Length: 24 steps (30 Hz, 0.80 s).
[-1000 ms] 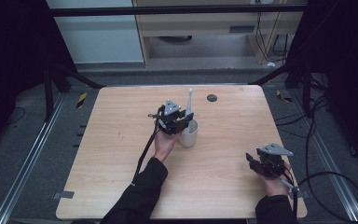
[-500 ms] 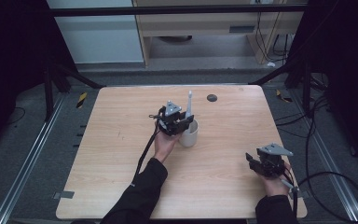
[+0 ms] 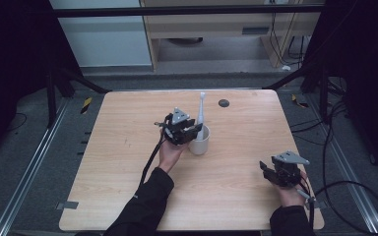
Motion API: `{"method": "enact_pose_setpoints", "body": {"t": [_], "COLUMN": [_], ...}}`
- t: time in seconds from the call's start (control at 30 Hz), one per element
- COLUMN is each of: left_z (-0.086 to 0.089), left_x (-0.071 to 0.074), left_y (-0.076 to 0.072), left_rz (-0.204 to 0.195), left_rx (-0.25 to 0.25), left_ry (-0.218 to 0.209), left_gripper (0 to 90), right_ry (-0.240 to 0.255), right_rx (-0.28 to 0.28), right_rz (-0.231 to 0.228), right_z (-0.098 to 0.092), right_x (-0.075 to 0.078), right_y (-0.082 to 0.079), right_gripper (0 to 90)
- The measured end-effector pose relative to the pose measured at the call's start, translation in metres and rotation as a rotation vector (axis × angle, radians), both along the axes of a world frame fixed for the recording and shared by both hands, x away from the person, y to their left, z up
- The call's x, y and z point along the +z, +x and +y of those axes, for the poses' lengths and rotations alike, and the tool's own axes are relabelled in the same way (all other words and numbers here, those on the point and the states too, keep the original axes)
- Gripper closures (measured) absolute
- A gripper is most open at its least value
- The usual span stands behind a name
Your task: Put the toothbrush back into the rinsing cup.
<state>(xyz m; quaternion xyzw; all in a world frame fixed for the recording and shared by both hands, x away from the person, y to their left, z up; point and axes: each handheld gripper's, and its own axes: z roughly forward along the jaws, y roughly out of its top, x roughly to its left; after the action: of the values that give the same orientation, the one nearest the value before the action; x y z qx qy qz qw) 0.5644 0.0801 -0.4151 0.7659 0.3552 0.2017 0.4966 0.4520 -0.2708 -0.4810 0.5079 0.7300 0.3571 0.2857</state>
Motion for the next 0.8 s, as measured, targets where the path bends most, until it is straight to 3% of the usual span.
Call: {"method": "enact_pose_setpoints", "body": {"t": [0.2, 0.4, 0.57, 0.8], "left_z": [0.026, 0.06, 0.089, 0.13], "left_x": [0.015, 0.017, 0.01, -0.009], "left_y": [-0.017, -0.037, -0.052, -0.07], "left_rz": [-0.016, -0.028, -0.006, 0.034], "left_rx": [0.011, 0.068, 0.096, 0.154], "left_ry": [0.015, 0.074, 0.07, 0.112], "left_gripper": [54.5, 43.2, 37.3, 33.0], "right_ry": [0.0, 0.0, 0.006, 0.014], "right_rx": [-0.002, -0.011, -0.019, -0.026], "right_rz": [-0.011, -0.016, -0.026, -0.033], "right_z": [0.0, -0.001, -0.002, -0.001], "right_x": [0.0, 0.001, 0.001, 0.002], "right_y": [-0.002, -0.004, -0.006, -0.008], "right_gripper": [46.1, 40.9, 35.9, 31.6]}}
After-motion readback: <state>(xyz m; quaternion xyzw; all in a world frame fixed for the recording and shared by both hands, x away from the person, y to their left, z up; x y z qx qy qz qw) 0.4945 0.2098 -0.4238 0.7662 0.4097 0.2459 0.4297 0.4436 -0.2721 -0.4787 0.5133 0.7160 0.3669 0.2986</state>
